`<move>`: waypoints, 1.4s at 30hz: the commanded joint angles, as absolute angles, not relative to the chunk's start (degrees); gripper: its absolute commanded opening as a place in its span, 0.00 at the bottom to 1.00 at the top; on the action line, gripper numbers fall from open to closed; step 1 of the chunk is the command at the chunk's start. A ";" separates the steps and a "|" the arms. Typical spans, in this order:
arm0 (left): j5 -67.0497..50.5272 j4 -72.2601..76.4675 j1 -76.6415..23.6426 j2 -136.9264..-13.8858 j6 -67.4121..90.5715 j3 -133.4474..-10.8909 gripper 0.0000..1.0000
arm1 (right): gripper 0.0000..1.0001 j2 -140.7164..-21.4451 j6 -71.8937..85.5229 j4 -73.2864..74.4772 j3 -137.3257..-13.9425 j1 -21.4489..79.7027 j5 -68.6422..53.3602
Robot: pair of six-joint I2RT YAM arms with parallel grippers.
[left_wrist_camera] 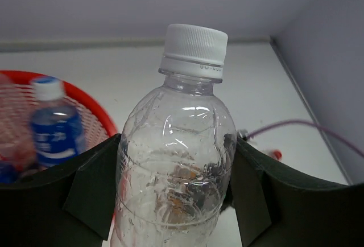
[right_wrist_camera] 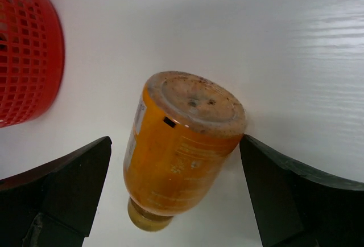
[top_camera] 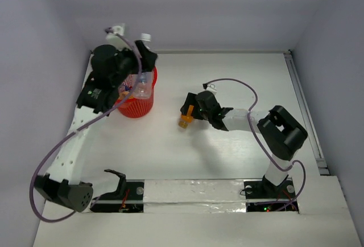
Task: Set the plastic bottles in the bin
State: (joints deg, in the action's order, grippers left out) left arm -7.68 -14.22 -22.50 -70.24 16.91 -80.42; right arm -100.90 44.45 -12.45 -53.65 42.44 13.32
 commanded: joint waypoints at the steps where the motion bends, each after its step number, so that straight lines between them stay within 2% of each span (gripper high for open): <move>1: -2.93 -10.38 -16.55 -64.44 18.81 -82.62 0.52 | 1.00 -103.17 44.91 -13.54 -58.35 42.19 10.55; 3: 0.07 -7.84 -15.04 -62.85 18.28 -81.31 0.52 | 1.00 -103.97 45.26 -13.45 -58.80 42.19 10.63; 10: 14.04 1.48 -9.85 -61.69 13.63 -74.98 0.52 | 0.75 -105.12 44.91 -14.06 -58.19 42.19 12.04; 14: 15.64 8.16 -5.98 -63.19 12.57 -70.94 0.51 | 0.63 -102.14 45.70 -21.24 -52.92 42.19 11.95; 18: 16.34 18.43 -4.31 -63.81 13.36 -65.84 0.50 | 0.61 -98.27 44.30 -23.38 -50.28 42.19 12.04; 32: 20.13 38.05 -4.31 -70.66 21.79 -54.50 0.46 | 0.59 -78.85 39.64 -22.24 -48.34 42.71 9.94; 35: 19.69 41.30 -4.31 -71.98 22.41 -50.63 0.54 | 0.59 -75.68 38.67 -22.33 -50.00 43.24 9.23; 38: 18.81 42.27 -4.31 -71.99 22.41 -47.99 0.66 | 0.59 -74.36 37.18 -21.54 -54.04 43.24 8.53; 39: 18.72 42.28 -4.31 -71.63 22.41 -47.12 0.75 | 0.59 -74.53 36.31 -21.10 -55.44 43.85 8.61; 41: 18.20 41.40 -4.31 -69.88 22.85 -46.50 0.87 | 0.59 -75.67 35.34 -20.83 -59.75 44.47 8.70; 42: 18.02 40.44 -4.31 -69.18 23.03 -46.06 0.98 | 0.59 -76.28 34.37 -20.83 -61.24 44.47 8.35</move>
State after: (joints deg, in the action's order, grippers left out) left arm 18.59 35.75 -4.47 -72.86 21.78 -46.39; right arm -76.40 37.95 -18.50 -54.48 43.35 9.45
